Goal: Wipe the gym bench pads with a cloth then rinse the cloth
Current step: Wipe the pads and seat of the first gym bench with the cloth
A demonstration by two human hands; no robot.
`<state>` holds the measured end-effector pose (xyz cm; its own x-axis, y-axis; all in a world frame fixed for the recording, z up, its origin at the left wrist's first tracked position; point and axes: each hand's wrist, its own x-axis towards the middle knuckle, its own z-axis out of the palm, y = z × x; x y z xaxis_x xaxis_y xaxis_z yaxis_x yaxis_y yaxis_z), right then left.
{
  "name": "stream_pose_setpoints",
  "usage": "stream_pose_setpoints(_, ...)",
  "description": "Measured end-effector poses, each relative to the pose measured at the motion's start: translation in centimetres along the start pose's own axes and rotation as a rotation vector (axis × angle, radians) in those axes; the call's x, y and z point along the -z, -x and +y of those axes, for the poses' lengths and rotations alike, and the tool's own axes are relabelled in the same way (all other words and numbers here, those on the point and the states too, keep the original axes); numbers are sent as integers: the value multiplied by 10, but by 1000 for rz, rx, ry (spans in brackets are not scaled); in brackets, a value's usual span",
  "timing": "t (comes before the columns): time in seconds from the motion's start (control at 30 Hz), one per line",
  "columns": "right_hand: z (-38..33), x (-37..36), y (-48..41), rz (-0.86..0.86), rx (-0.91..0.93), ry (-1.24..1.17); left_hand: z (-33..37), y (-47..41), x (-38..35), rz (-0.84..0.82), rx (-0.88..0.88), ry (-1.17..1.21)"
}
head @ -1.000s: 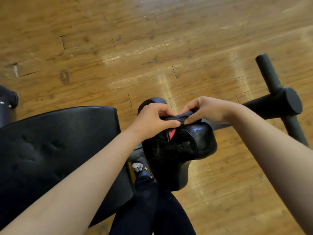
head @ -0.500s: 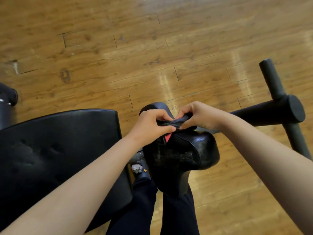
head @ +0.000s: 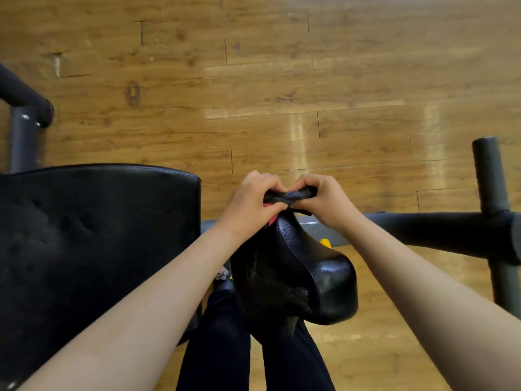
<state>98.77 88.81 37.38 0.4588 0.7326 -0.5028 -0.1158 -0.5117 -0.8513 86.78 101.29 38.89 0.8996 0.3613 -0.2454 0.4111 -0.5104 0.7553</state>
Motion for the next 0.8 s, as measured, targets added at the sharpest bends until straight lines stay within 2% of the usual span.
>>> stream_pose_setpoints(0.17, 13, 0, 2, -6, -61, -52, 0, 4, 0, 37, 158, 92)
stream_pose_setpoints(0.27, 23, -1, 21, -37, -84, -65, 1, 17, 0, -12, 145, 99)
stream_pose_setpoints(0.37, 21, -3, 11, 20, -36, -24, -1, 8, 2, -15, 110, 92)
stream_pose_setpoints(0.43, 17, -5, -10, 52, -6, -18, -5, -6, 3, 28, 107, 71)
stream_pose_setpoints(0.5, 15, -6, -33, 73, -4, -50, -14, -21, 3, 101, 194, 79)
stream_pose_setpoints(0.6, 15, -7, -46, 46, -27, -108, -22, -27, 1, 143, 292, 119)
stream_pose_setpoints(0.8, 21, 2, -32, -31, 42, -59, -21, -12, -1, 113, 305, 203)
